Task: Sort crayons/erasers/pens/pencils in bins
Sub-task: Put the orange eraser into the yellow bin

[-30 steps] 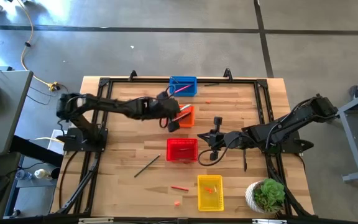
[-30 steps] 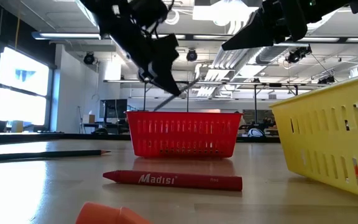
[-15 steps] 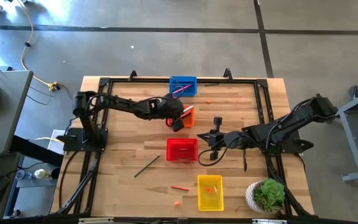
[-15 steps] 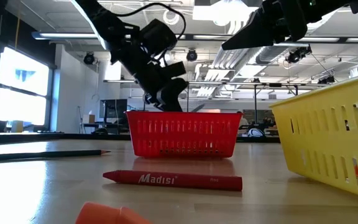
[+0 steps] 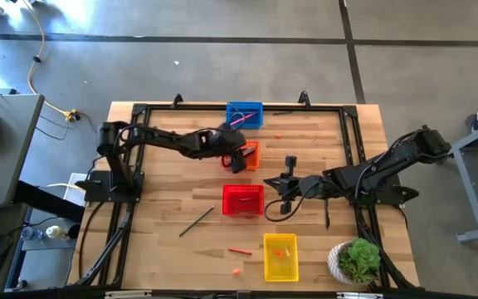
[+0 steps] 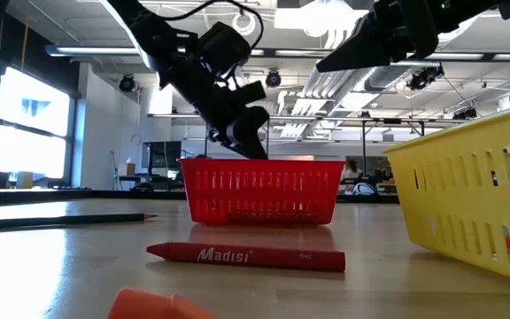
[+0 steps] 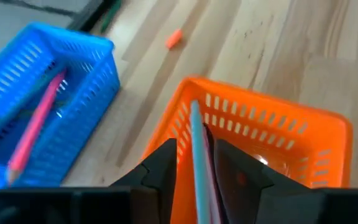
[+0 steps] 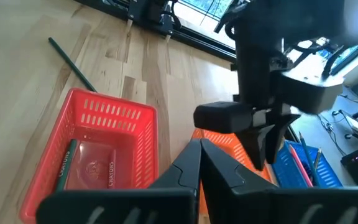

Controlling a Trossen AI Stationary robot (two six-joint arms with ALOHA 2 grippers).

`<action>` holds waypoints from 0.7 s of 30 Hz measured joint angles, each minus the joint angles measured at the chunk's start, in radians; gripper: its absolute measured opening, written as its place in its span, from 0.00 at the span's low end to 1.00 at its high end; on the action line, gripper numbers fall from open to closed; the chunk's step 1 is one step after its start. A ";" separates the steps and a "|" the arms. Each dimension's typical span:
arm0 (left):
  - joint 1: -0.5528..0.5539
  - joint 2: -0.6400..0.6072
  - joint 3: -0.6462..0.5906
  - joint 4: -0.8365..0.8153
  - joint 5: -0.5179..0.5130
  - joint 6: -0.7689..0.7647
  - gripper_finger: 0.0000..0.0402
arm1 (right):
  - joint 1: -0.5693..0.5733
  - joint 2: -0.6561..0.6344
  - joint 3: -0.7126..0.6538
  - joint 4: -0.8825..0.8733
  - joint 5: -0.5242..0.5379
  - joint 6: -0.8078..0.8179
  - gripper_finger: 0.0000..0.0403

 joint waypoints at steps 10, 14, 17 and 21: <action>-0.095 -0.118 -0.128 0.179 -0.017 0.064 0.14 | 0.001 0.000 0.000 -0.014 0.000 0.017 0.00; -0.139 -0.162 -0.276 0.385 -0.011 0.064 0.06 | 0.007 0.000 0.000 -0.019 0.000 0.017 0.00; -0.175 -0.203 -0.393 0.560 -0.015 0.064 0.02 | 0.027 0.000 0.000 -0.007 0.004 0.017 0.00; -0.218 -0.248 -0.525 0.771 -0.011 0.089 0.01 | 0.059 -0.003 0.000 0.007 0.009 0.009 0.00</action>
